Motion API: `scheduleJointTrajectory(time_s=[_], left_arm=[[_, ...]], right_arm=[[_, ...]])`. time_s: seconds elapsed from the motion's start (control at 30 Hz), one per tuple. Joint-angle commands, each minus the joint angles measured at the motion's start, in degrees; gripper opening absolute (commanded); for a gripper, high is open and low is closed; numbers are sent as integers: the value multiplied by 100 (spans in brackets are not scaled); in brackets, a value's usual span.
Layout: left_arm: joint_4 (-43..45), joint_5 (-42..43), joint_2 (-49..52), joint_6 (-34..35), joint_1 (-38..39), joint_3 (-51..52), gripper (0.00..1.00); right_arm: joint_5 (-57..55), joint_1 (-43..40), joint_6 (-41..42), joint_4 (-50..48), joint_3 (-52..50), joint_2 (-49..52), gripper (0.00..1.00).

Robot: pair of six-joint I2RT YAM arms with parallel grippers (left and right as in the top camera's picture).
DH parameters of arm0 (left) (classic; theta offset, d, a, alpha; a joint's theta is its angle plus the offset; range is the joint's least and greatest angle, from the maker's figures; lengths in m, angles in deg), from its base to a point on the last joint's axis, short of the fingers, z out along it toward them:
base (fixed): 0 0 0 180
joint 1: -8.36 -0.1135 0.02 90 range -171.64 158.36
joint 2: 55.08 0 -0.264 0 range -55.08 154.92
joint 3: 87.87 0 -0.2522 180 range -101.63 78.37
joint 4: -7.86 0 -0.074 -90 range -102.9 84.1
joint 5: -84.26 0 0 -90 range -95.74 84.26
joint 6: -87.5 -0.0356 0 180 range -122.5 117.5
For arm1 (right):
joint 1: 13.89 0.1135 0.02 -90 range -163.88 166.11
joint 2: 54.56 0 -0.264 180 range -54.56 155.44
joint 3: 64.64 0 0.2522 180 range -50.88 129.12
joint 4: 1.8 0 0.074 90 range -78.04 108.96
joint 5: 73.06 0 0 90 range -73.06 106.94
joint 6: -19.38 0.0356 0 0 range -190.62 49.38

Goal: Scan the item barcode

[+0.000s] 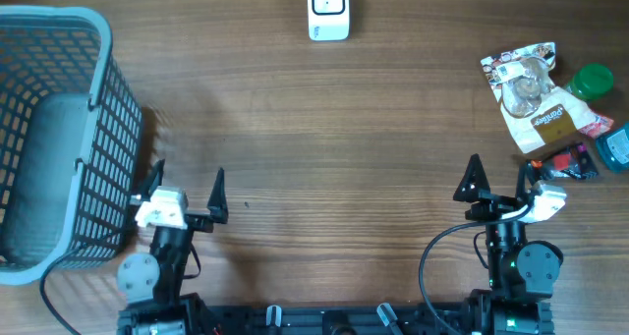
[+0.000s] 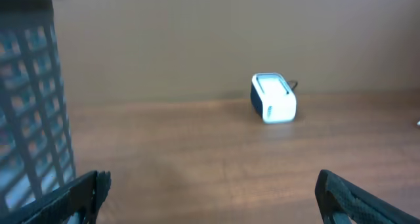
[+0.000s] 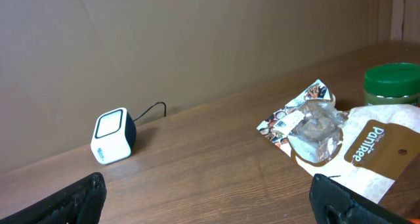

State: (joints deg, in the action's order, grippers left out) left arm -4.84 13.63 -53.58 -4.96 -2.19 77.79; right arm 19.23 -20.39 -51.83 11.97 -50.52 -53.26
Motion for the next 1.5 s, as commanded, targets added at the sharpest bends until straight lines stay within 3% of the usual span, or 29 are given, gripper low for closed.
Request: scheduleJointTrajectory(time_s=[0.0,0.13,0.23,0.3,0.53,1.13,1.47], left_arm=[[-387,-55,-57,17,81,24,100],[-435,-634,-66,765,422,24,100],[-485,-1384,-83,765,1204,24,100],[-527,-1456,-131,767,1414,24,100],[-562,-1561,-131,1062,1419,24,100],[-522,-1561,-111,1043,1419,24,100],[-522,-1561,-111,1043,1419,24,100]], right_arm=[[-92,-33,-61,-24,-4,4,100],[-92,-33,-61,-24,-4,4,100],[-92,-33,-59,-24,-4,4,100],[-92,-33,-61,-24,-4,4,100],[-92,-33,-61,-24,-4,4,100],[103,-31,-63,0,-7,-116,100],[348,33,-649,-15,-7,-116,100]])
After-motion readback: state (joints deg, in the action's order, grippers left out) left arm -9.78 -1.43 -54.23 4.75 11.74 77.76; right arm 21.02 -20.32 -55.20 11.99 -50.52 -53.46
